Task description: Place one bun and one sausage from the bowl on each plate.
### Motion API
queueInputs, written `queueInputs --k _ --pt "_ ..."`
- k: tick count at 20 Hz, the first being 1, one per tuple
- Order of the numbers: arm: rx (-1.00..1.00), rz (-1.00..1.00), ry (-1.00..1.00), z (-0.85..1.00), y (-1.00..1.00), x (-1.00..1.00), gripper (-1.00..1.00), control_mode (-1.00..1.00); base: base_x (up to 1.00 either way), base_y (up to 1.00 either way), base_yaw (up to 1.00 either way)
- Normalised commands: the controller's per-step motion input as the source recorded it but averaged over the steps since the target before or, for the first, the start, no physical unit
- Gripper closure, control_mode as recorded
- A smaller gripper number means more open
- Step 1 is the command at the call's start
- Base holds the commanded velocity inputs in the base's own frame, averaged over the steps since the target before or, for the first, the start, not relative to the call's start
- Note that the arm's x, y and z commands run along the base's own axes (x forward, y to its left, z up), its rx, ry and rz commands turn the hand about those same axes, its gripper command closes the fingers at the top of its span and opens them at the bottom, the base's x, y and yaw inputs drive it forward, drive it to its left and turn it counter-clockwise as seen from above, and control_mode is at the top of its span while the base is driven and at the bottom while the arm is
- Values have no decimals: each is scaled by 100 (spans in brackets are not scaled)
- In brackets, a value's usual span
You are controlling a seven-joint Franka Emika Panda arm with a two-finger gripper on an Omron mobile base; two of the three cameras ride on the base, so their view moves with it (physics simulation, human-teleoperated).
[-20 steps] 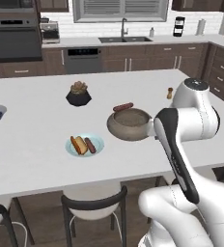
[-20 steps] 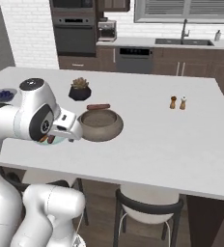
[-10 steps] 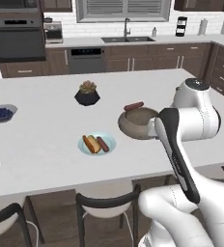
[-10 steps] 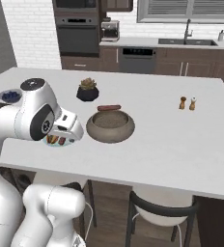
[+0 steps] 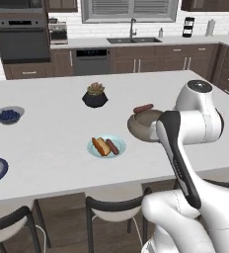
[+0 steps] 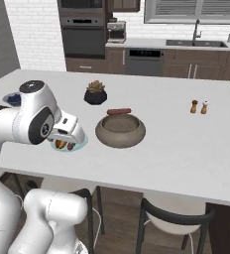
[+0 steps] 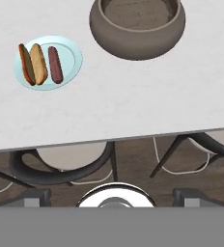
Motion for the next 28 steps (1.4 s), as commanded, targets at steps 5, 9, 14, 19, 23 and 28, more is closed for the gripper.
queueInputs --k 5,9,14,19,23,28 --pt "0 0 0 0 0 5 -100 -100 0 0 0" --pt "3 -2 9 59 -26 69 -100 -100 0 0 0" --pt "8 -19 13 89 -16 100 -100 -100 0 0 0" --pt "24 -31 2 39 0 100 -100 -100 0 0 0" --pt "9 -15 14 -50 -36 100 -100 -100 0 0 0" --pt "-9 -16 9 -58 -22 100 -100 -100 0 0 0"
